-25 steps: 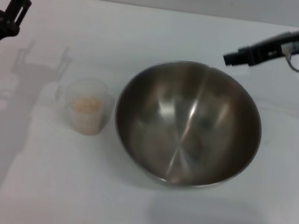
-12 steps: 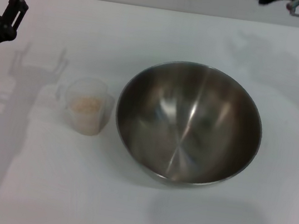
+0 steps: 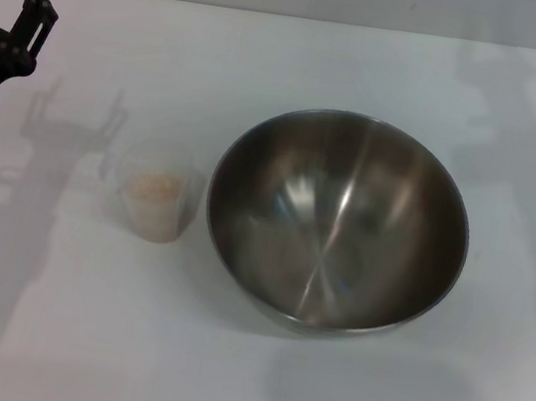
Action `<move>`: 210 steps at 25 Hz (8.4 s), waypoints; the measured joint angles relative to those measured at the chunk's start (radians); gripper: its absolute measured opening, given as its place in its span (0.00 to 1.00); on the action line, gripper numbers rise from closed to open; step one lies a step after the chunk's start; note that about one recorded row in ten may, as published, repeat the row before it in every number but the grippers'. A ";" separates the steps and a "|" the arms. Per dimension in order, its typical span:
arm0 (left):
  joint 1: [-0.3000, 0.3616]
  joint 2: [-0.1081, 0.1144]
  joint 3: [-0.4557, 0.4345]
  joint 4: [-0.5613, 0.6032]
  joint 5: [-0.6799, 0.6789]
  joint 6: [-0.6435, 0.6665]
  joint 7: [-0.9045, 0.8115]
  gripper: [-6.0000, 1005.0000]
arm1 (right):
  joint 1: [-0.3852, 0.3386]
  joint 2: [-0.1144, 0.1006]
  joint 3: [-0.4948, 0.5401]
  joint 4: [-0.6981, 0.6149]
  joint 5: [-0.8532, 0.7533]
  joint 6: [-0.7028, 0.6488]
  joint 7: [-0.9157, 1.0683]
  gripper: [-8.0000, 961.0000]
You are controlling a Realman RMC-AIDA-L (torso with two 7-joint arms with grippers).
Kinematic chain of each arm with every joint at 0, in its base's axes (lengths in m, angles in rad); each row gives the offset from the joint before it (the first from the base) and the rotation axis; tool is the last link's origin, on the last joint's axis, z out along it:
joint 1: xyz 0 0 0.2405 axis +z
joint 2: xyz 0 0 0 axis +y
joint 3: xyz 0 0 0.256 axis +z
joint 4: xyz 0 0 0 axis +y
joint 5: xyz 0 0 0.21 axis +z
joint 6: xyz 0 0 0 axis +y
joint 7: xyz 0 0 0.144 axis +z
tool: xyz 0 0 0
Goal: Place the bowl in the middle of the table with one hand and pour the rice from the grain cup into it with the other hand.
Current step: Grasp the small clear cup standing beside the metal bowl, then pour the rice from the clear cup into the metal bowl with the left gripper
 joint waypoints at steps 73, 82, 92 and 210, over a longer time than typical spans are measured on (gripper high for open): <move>0.171 0.001 0.288 0.021 0.002 -0.082 -0.007 0.81 | 0.287 -0.040 -0.222 1.210 -0.128 -0.867 1.130 0.40; 0.173 0.000 0.314 0.015 0.002 -0.142 0.000 0.81 | 0.307 -0.038 -0.222 1.214 -0.127 -0.865 1.123 0.41; 0.158 0.000 0.312 0.025 0.002 -0.193 0.001 0.81 | 0.304 -0.032 -0.222 1.208 -0.126 -0.863 1.105 0.41; -0.112 -0.001 0.204 -0.046 0.391 -0.047 1.361 0.03 | 0.339 -0.020 -0.233 1.195 -0.136 -0.817 1.104 0.43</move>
